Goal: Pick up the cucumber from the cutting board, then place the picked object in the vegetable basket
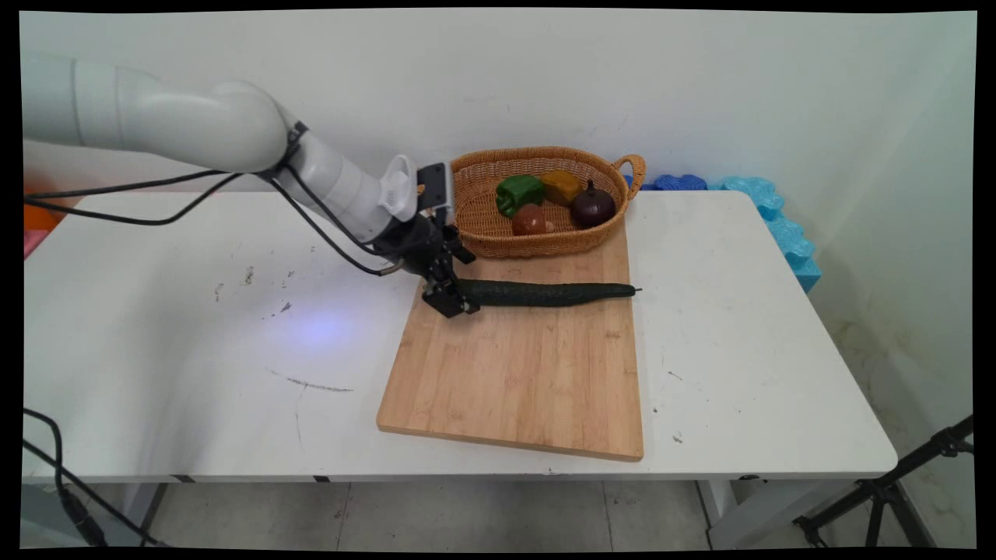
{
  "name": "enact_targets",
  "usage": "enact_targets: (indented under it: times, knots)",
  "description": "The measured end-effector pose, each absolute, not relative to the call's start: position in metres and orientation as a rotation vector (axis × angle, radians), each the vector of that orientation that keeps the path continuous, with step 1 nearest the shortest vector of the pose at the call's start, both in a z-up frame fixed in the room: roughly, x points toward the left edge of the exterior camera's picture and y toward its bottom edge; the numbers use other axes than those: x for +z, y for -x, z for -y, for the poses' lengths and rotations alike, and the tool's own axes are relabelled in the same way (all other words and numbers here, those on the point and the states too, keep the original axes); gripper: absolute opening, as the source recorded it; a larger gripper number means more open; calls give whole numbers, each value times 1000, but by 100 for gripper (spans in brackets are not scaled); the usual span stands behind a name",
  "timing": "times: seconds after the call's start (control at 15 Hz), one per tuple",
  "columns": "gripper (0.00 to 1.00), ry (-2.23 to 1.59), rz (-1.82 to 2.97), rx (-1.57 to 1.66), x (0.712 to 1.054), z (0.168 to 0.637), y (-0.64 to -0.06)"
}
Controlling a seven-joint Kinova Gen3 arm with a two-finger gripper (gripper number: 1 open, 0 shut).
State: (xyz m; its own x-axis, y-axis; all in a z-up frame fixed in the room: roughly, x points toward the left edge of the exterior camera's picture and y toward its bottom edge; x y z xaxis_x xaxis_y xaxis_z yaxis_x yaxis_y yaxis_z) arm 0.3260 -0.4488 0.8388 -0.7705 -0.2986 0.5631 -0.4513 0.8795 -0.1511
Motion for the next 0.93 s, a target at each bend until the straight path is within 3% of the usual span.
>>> enact_targets:
  times: [0.33,0.4,0.93]
  knots:
    - [100,-527,2520,379,826,460,-314]
    - [0,-521,2524,378,823,461,-312]
    - [0,-475,2556,368,813,464,-307]
